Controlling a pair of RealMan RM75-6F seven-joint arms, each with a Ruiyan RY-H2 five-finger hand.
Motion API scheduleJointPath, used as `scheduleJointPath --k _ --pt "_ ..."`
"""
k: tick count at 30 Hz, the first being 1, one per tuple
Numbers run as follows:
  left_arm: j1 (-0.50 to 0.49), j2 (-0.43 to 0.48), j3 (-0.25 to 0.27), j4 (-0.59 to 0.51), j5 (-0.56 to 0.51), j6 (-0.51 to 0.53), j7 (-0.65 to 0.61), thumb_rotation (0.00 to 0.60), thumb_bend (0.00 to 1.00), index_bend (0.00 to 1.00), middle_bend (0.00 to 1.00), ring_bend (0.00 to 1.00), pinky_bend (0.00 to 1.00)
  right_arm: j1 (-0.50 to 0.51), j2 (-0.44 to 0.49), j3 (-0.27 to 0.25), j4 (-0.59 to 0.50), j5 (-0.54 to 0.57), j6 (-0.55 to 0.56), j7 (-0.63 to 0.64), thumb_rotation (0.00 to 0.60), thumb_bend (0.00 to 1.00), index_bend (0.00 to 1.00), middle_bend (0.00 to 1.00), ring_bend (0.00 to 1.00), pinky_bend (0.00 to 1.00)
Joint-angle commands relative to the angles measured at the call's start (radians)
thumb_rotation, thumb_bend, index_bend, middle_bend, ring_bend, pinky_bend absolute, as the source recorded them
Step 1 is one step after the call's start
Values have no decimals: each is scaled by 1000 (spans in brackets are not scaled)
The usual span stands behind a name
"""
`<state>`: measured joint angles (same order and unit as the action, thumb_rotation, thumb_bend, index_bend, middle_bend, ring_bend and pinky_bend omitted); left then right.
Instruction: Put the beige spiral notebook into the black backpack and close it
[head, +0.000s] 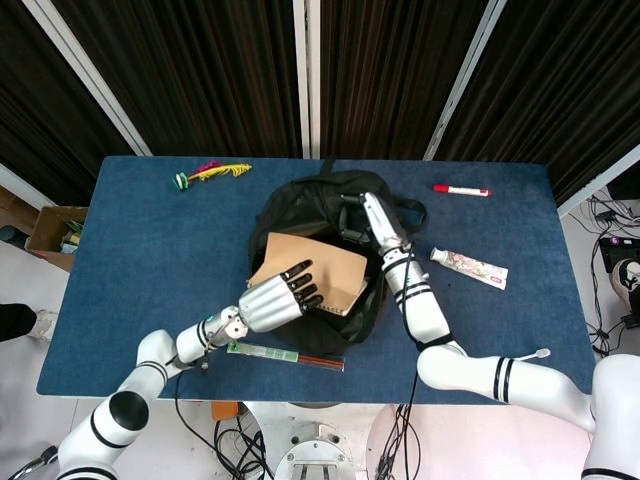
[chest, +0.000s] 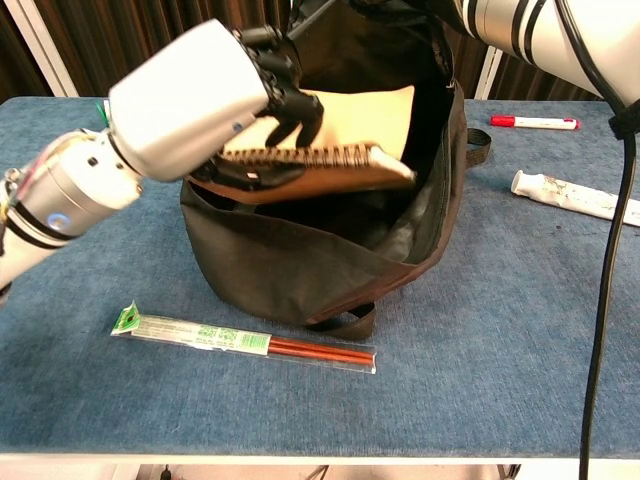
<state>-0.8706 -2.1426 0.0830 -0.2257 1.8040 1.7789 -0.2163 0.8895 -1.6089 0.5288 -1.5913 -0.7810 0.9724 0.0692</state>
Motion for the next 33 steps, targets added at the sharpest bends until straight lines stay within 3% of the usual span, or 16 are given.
scheduleJointPath --k 1,13,33 --pt "-4 -14 12 4 9 8 2 600 412 747 702 571 364 3 -1 2 2 0 3 0 600 629 678 567 564 257" --pt "-21 -34 49 -10 33 35 4 600 409 746 702 571 364 10 -14 7 21 6 11 16 600 628 678 567 564 256" --pt "-44 -47 -7 47 -82 -333 59 600 398 728 698 569 369 -18 5 -22 -54 -64 8 64 600 628 678 567 565 256"
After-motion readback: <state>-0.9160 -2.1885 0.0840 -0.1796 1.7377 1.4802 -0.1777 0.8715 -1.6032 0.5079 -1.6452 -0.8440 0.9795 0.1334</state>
